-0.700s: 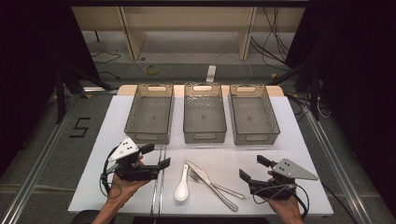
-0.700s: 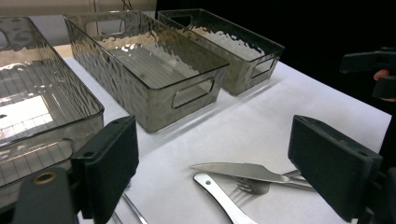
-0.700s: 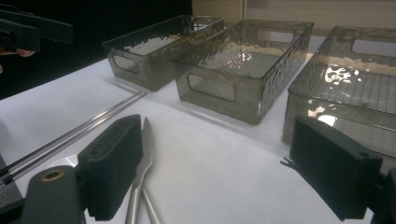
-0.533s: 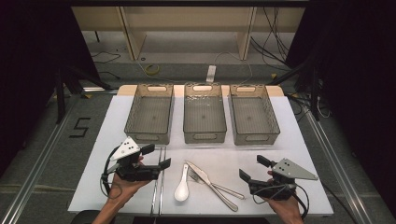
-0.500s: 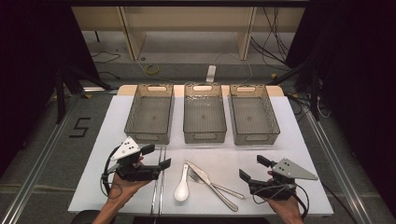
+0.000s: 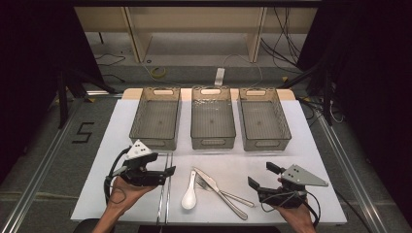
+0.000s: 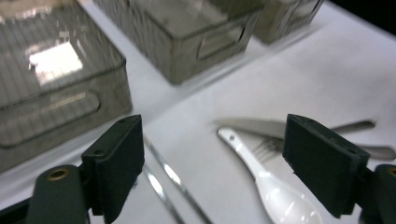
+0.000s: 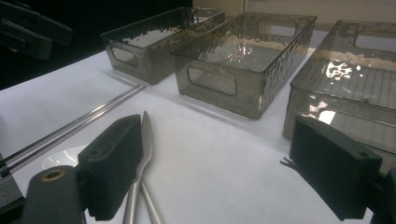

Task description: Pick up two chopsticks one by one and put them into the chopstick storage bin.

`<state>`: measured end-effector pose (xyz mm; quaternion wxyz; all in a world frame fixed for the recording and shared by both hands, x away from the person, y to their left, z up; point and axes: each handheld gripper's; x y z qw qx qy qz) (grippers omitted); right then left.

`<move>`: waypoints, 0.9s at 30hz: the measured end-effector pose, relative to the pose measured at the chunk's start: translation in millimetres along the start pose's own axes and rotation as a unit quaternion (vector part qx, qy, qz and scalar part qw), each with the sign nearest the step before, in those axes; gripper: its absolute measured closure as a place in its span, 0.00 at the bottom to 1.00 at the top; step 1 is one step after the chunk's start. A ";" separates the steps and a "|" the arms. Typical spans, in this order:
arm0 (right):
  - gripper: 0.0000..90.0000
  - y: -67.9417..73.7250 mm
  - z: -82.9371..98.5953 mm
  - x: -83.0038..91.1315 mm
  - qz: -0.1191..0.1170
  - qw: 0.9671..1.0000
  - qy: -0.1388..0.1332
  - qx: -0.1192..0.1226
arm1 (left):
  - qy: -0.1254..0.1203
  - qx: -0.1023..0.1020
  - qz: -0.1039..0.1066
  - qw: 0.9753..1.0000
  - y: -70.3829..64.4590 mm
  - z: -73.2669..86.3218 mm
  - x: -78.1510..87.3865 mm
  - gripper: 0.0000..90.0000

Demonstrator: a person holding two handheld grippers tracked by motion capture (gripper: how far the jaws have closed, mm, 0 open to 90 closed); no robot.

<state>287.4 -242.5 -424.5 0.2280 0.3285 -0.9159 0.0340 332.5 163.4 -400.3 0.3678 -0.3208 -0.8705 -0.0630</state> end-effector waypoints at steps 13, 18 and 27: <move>0.21 1.4 0.2 -1.9 -0.001 1.000 0.007 0.004 | 0.157 0.001 -0.033 0.987 0.5 2.4 -15.8 0.34; 0.21 1.9 0.2 -2.4 0.000 1.000 0.011 0.007 | 0.204 -0.010 -0.031 0.978 2.2 9.9 -28.9 0.40; 0.21 2.2 0.3 -2.9 -0.001 1.000 0.013 0.007 | 0.251 -0.020 -0.022 0.968 4.2 17.7 -42.0 0.52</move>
Point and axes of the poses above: each handheld gripper's, and its own axes: x roughly backward along the jaws, z roughly out of its underside, y roughly to its left, and after that the axes turned 4 degrees about y, right-handed
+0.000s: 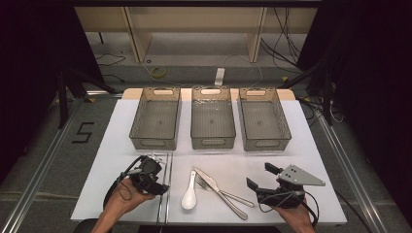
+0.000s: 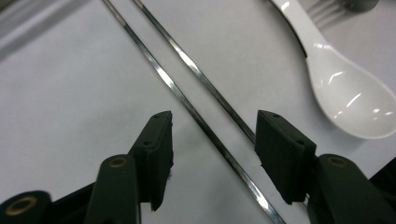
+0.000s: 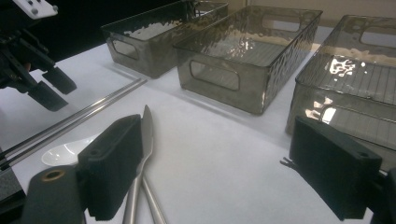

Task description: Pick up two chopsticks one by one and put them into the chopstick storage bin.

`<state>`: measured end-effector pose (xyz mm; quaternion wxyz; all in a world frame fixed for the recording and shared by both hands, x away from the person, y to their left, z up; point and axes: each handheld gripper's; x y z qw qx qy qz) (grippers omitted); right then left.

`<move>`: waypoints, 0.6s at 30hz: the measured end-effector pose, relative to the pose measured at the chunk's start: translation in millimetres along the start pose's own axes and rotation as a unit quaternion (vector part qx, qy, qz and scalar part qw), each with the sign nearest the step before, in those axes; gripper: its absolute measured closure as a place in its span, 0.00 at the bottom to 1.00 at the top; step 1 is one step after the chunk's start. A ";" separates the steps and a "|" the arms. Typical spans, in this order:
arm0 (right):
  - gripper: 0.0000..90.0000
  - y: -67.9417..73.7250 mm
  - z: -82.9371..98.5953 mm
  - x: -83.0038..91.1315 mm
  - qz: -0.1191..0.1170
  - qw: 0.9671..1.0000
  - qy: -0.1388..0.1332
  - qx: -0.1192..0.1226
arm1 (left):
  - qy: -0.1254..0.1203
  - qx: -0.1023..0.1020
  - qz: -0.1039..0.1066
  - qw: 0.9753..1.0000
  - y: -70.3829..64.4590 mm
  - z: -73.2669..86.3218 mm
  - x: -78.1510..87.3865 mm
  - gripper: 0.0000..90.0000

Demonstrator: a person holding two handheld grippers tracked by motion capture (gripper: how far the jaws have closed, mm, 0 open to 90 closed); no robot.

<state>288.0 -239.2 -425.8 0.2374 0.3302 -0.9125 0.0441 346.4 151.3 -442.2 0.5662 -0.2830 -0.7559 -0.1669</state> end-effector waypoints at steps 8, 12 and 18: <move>0.21 0.2 0.2 -1.1 0.000 1.000 0.002 0.002 | 0.023 0.000 -0.002 1.000 2.0 -2.2 -9.8 0.60; 0.21 0.2 0.2 -1.1 0.000 1.000 0.002 0.002 | 0.031 0.001 -0.001 1.000 2.3 -3.0 -12.4 0.63; 0.21 0.2 0.2 -1.3 0.000 1.000 0.002 0.001 | 0.043 -0.002 -0.005 0.999 2.1 -4.0 -16.5 0.67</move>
Point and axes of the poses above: each handheld gripper's, and its own axes: x roughly backward along the jaws, z roughly out of its underside, y roughly to its left, and after that the axes turned 4 degrees about y, right-handed
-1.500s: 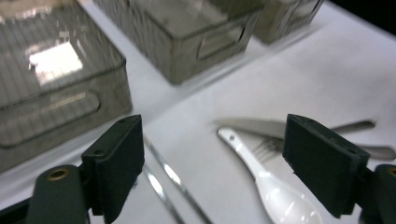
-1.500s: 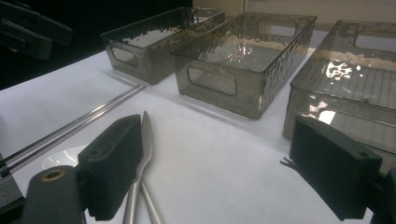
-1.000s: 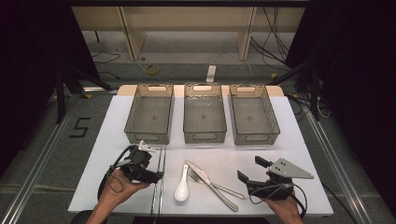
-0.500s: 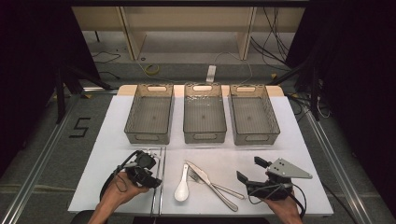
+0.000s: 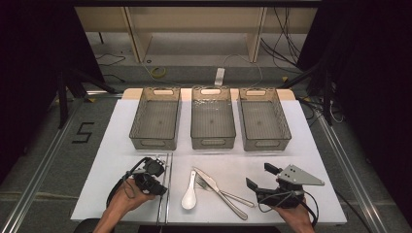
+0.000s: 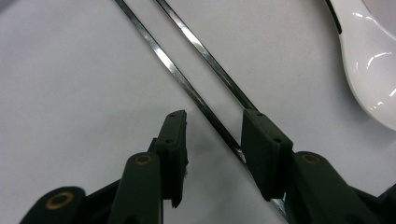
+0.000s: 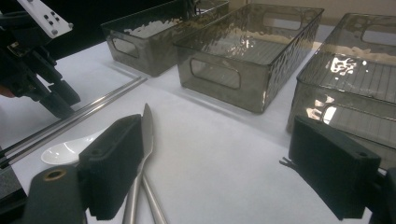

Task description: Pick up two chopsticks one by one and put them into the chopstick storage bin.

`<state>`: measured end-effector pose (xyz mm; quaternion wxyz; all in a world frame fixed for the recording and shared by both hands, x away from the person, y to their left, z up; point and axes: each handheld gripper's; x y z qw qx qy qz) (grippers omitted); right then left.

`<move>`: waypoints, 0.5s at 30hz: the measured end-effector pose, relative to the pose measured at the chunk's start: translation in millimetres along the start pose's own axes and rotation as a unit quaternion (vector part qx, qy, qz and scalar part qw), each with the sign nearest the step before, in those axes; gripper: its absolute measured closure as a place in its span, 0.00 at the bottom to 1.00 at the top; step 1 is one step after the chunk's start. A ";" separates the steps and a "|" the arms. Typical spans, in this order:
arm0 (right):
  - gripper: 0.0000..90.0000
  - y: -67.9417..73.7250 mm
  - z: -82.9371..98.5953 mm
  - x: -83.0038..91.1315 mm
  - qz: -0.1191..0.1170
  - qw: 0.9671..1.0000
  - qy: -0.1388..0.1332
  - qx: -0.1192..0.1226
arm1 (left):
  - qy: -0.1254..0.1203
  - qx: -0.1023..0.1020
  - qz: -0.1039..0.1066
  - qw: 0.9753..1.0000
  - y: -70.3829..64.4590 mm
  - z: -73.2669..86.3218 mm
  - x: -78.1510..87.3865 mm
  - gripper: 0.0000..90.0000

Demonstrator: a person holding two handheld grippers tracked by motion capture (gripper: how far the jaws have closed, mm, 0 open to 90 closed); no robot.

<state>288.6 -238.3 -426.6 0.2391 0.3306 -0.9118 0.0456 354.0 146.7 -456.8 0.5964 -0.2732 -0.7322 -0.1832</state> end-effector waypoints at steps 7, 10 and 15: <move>0.22 0.0 0.1 -0.2 0.000 1.000 0.002 0.001 | 0.014 -0.005 0.002 1.000 -1.6 -1.7 -3.1 0.69; 0.22 0.0 0.0 -0.1 0.000 1.000 0.001 0.001 | 0.019 -0.007 -0.005 1.000 -2.1 -2.2 -5.1 0.70; 0.22 -0.2 0.1 0.0 0.000 1.000 0.001 0.001 | 0.027 -0.009 -0.013 1.000 -0.8 -2.3 -5.8 0.74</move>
Point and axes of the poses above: each handheld gripper's, and its own axes: x roughly backward along the jaws, z roughly out of its underside, y roughly to its left, and after that the axes turned 4 degrees about y, right-handed
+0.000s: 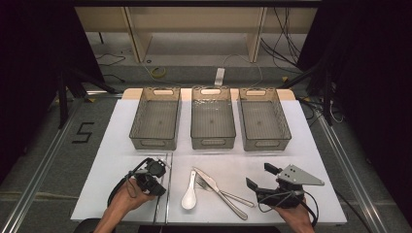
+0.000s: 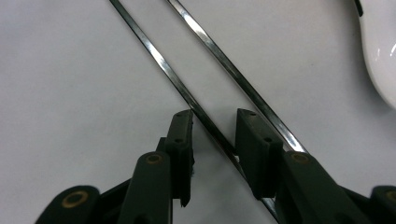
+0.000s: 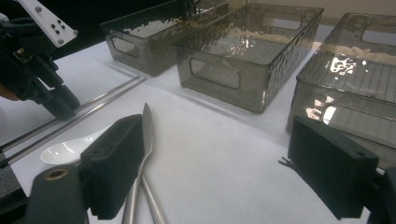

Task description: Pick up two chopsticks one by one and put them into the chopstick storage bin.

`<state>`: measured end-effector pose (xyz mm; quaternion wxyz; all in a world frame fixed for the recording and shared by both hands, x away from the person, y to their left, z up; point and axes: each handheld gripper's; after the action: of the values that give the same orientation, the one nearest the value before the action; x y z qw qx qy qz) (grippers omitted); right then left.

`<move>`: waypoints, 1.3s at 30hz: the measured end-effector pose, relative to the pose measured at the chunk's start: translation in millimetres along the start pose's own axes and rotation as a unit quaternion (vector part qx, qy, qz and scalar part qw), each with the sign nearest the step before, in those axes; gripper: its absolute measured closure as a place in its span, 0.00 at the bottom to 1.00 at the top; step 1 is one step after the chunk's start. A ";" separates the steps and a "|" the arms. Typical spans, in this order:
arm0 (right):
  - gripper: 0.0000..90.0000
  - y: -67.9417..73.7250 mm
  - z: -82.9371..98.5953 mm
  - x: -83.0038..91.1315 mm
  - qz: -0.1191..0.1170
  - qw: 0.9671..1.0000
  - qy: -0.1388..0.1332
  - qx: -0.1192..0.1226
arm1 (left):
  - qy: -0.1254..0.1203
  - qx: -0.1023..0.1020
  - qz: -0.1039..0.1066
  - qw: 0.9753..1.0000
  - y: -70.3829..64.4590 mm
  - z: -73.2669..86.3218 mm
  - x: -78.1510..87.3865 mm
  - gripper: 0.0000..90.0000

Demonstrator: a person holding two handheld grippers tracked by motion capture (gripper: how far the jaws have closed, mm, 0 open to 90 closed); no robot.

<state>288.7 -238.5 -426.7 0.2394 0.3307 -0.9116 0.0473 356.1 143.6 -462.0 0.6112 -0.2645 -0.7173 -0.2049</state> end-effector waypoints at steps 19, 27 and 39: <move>0.23 1.4 0.1 -1.1 0.001 1.000 0.003 0.006 | 0.007 0.005 -0.004 1.000 1.4 -0.7 0.2 0.83; 0.23 1.9 0.1 -1.0 0.002 1.000 0.005 0.008 | 0.006 0.005 -0.008 1.000 2.5 -0.9 0.3 0.88; 0.23 2.3 0.2 -1.4 0.001 1.000 0.006 0.008 | 0.004 0.012 -0.001 1.000 5.3 -0.3 0.4 0.93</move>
<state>288.1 -235.9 -427.3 0.2417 0.3310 -0.9103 0.0571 359.6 147.6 -461.7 0.6166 -0.2561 -0.7176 -0.1981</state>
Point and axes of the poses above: each handheld gripper's, and its own axes: x roughly backward along the jaws, z roughly out of its underside, y roughly to its left, and after that the axes turned 4 degrees about y, right-handed
